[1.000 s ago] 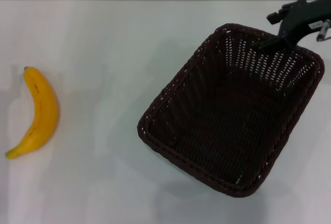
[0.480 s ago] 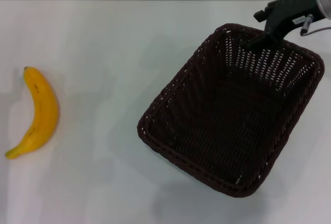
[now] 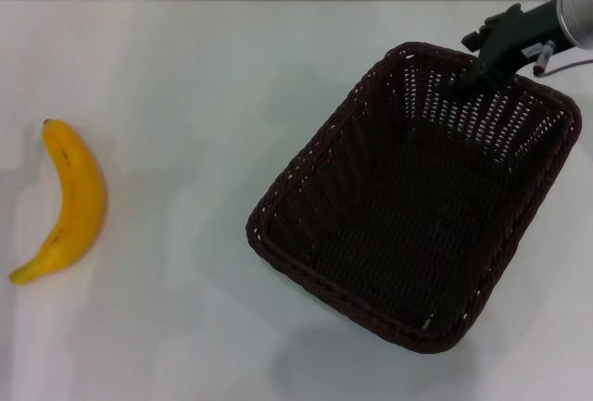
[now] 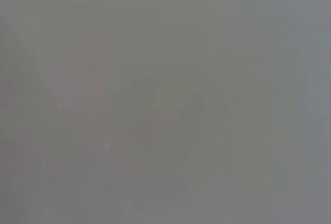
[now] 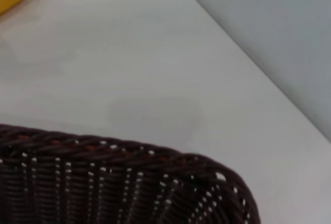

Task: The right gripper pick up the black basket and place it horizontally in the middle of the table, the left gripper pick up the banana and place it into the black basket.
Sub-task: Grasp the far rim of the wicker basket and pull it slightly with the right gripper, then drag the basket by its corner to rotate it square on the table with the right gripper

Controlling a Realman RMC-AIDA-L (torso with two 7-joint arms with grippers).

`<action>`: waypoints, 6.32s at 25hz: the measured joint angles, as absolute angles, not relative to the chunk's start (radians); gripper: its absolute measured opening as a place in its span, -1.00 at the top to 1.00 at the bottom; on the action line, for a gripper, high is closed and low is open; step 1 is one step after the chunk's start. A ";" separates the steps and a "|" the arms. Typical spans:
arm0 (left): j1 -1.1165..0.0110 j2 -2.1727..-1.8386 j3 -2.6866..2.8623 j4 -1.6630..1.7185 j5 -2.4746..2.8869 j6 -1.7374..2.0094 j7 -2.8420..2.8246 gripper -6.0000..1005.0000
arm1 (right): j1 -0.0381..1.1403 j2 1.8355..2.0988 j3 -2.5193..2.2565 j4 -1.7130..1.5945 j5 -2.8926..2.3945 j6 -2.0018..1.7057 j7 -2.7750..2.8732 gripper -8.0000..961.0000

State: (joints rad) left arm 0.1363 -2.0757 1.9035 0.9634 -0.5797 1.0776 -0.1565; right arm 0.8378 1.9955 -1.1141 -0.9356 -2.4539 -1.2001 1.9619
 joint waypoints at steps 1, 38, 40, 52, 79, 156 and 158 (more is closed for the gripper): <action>0.137 -2.076 1.904 0.963 -0.580 1.078 -0.156 -0.75 | 0.833 1.997 -1.113 -0.936 -2.454 -1.200 1.962 -0.57; 0.133 -2.076 1.907 0.963 -0.580 1.078 -0.180 -0.75 | 0.809 2.001 -1.125 -0.941 -2.539 -1.213 1.999 -0.15; 0.134 -2.075 1.907 0.963 -0.580 1.078 -0.182 -0.75 | 0.809 2.001 -1.130 -0.943 -2.547 -1.213 1.999 0.06; 0.133 -2.075 1.907 0.963 -0.580 1.080 -0.183 -0.75 | 0.793 2.007 -1.147 -1.008 -2.570 -1.233 2.046 0.13; 0.130 -2.074 1.896 0.952 -0.553 1.082 -0.232 -0.75 | 0.743 2.011 -1.114 -1.311 -2.652 -1.395 2.760 0.52; 0.055 -2.043 1.865 0.887 -0.538 1.072 -0.336 -0.75 | 0.455 2.025 -1.405 -1.240 -2.036 -0.924 2.842 0.63; 0.055 -2.043 1.865 0.886 -0.536 1.071 -0.336 -0.75 | 0.455 2.026 -1.421 -1.238 -2.029 -0.917 2.842 0.63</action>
